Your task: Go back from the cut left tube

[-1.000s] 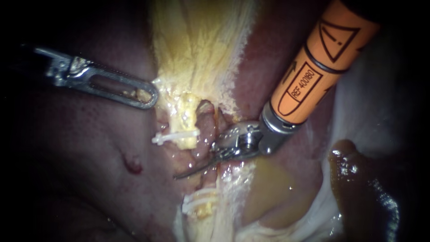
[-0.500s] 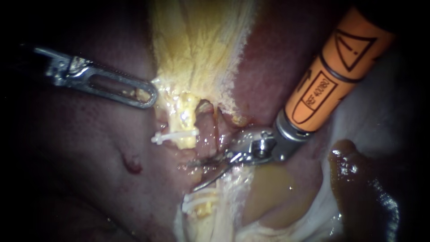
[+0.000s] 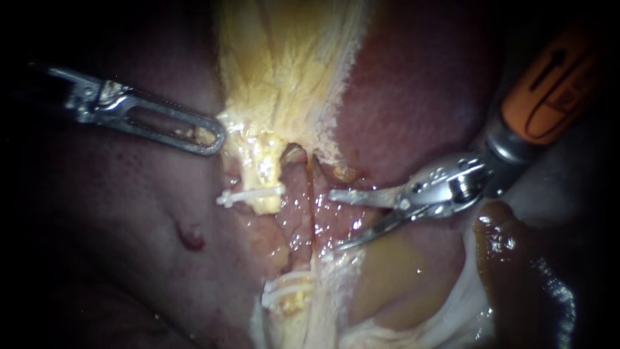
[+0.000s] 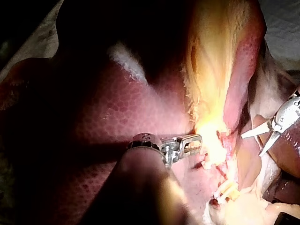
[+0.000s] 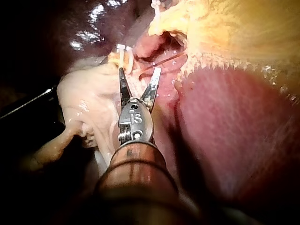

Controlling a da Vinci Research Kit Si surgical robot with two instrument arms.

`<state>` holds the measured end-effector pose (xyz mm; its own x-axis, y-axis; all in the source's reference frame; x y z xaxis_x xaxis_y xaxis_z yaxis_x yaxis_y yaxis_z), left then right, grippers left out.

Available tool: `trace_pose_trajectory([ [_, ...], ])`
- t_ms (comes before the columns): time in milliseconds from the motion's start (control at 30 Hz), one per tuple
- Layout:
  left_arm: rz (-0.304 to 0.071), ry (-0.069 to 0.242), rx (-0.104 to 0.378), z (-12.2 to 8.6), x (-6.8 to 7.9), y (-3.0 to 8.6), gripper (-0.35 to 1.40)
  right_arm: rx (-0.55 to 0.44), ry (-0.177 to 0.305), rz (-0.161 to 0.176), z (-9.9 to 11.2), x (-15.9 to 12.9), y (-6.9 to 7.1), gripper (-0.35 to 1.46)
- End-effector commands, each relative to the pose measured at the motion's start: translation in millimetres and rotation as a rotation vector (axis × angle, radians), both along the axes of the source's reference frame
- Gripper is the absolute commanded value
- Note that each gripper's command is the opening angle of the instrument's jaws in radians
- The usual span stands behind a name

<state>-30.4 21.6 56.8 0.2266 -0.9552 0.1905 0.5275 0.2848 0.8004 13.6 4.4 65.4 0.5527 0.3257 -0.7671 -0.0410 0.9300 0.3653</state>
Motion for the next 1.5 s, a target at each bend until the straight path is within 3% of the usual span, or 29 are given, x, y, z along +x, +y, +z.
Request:
trace_pose_trajectory([
  [33,0.000,0.000,0.000,0.0,0.0,0.0,-0.35,-0.021,-0.008,0.001,-0.1,-0.3,0.2,1.45],
  [133,0.000,0.000,0.000,0.0,0.0,0.0,-0.35,-0.019,-0.012,-0.004,-0.4,-1.2,0.4,1.45],
  [200,0.000,0.000,0.000,0.0,0.0,0.0,-0.35,-0.004,0.003,-0.024,-0.5,-1.5,0.4,1.45],
  [533,-0.005,0.005,-0.008,1.4,-0.7,-0.2,-0.35,-0.006,0.007,-0.032,-0.5,-2.0,0.4,1.45],
  [1000,0.020,-0.009,0.002,5.2,-5.5,-1.0,-0.35,-0.011,0.009,-0.037,-0.3,-2.9,0.5,1.45],
  [1500,0.025,-0.011,0.003,5.7,-5.6,-0.9,-0.35,-0.010,0.009,-0.037,-0.3,-3.0,0.6,1.45],
])
